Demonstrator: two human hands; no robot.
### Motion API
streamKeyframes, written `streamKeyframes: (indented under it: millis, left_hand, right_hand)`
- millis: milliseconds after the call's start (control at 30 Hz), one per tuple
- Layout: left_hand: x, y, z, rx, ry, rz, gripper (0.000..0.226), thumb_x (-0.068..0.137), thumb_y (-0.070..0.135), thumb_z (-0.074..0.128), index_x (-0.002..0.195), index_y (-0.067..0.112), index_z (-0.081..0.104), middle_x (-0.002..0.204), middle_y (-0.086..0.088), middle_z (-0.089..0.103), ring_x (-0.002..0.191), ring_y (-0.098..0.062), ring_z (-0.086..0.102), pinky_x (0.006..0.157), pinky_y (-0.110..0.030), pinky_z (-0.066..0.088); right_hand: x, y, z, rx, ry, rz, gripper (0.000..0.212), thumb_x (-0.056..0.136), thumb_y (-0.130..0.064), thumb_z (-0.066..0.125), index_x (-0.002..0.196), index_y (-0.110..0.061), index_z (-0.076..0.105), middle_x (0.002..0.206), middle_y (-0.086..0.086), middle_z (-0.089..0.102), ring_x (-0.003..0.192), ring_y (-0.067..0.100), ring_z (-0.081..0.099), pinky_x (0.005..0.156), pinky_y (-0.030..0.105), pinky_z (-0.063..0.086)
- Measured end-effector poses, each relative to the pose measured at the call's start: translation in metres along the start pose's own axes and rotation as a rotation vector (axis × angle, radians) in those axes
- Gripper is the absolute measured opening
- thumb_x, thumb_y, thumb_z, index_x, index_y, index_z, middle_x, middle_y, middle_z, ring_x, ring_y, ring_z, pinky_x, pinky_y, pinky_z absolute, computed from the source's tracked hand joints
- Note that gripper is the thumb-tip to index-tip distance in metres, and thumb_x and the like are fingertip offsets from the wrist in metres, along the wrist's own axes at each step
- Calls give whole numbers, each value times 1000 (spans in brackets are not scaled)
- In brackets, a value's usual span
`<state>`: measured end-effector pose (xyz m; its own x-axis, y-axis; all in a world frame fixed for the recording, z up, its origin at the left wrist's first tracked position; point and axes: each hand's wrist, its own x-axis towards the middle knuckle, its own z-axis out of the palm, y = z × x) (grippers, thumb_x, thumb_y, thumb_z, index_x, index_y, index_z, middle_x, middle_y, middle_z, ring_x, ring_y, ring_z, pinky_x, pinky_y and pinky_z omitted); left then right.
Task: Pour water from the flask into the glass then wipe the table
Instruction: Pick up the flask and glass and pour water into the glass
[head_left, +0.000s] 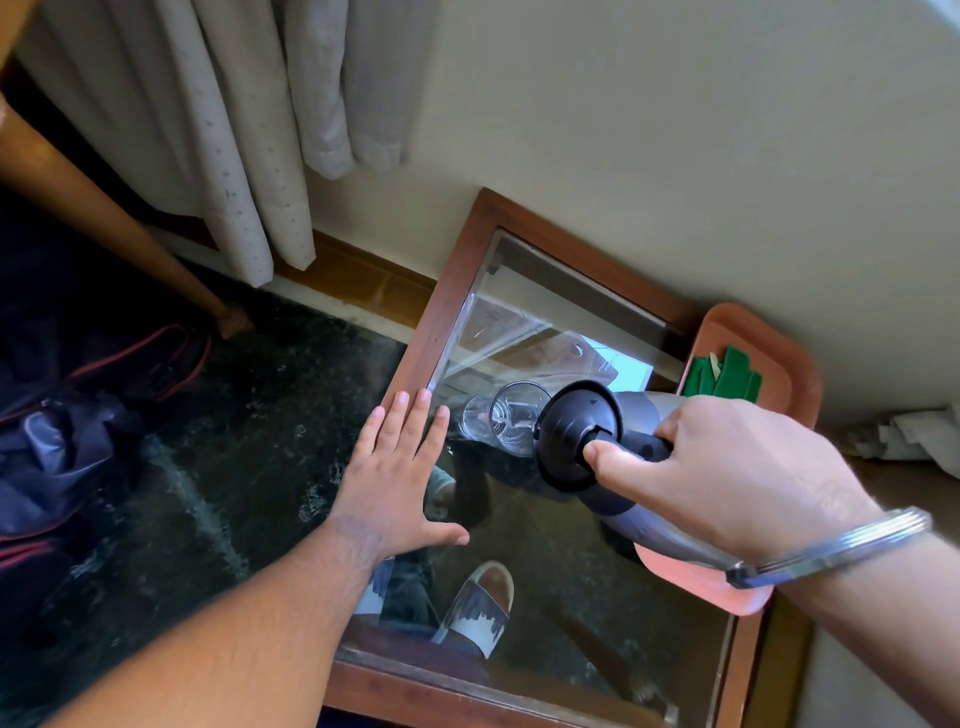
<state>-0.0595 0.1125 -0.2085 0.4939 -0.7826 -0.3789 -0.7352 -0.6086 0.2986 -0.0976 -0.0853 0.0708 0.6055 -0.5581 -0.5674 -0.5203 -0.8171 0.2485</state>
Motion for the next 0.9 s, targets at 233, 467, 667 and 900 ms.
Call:
streamKeyframes:
  millis: [233,467,667,900]
  left_hand:
    - [0,0,2,8,-4,-8,143,56,107,20,153,15,-30,162,-16,-34,147,-34,-35,123,-53,-14]
    - [1,1,6,26,31,-14,144,54,108,19,153,17,-30,164,-15,-29,151,-36,-26,124,-54,-10]
    - [3,0,9,46,47,-17,143,53,108,17,154,18,-29,164,-16,-28,151,-36,-25,123,-54,-12]
    - [3,0,9,46,50,-23,142,52,108,10,154,18,-28,163,-16,-29,151,-37,-25,123,-54,-11]
  right_hand:
    - [4,-1,-8,-4,-14,-8,74,62,-83,32,47,-14,54,44,-4,53,44,15,53,41,23,35]
    - [8,-2,-3,-25,-4,-41,74,63,-81,32,48,-13,56,42,-3,53,45,18,58,43,24,38]
    - [9,-2,-2,-43,33,-58,72,67,-80,37,48,-13,55,40,-1,54,39,16,57,41,23,37]
    - [3,-5,-5,-45,47,-71,73,69,-81,35,51,-14,56,47,-2,55,49,19,58,45,25,38]
